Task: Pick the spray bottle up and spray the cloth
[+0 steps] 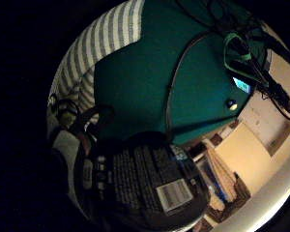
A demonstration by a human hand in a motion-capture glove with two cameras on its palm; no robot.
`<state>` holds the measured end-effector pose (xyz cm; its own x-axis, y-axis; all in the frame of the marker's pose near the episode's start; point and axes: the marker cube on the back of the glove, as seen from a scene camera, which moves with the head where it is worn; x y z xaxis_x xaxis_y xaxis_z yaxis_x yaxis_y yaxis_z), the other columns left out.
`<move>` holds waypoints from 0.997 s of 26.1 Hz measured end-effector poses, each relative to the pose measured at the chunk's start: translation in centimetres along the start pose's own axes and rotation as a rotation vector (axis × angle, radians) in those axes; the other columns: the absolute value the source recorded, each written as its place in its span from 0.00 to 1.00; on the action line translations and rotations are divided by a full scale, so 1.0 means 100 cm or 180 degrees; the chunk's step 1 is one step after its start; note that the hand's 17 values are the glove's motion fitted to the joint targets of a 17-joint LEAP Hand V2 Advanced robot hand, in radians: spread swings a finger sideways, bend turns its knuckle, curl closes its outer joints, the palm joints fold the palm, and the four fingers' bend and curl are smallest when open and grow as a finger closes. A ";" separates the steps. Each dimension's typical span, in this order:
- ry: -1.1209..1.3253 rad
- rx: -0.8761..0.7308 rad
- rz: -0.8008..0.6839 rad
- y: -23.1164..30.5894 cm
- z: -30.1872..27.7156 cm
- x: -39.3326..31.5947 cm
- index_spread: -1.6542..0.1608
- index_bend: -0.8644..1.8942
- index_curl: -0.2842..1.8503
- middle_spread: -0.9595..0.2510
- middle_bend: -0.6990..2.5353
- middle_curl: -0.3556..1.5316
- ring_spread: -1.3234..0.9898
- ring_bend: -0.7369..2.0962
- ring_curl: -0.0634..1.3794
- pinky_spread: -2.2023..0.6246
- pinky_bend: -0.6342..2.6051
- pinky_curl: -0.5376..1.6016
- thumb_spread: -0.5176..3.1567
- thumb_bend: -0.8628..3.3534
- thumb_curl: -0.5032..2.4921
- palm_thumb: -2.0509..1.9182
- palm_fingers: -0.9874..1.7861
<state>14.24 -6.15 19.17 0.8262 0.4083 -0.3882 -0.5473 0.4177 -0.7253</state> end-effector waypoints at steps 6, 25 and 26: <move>-0.0382 0.0350 -0.0182 0.029 -0.041 0.007 0.78 0.47 0.41 0.65 0.44 0.49 0.48 0.52 0.38 0.67 0.32 0.43 0.23 0.20 0.44 0.74 0.85; -0.3387 0.2137 -0.2517 0.137 -0.175 -0.017 0.77 0.46 0.42 0.65 0.44 0.48 0.48 0.52 0.38 0.67 0.32 0.43 0.23 0.20 0.44 0.74 0.86; -0.3503 0.2224 -0.2596 0.133 -0.175 -0.025 0.77 0.46 0.42 0.65 0.44 0.48 0.48 0.52 0.38 0.67 0.32 0.43 0.23 0.20 0.44 0.74 0.86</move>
<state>7.26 -15.77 0.57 0.5899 0.1339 0.7963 -0.2210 0.9753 -0.0002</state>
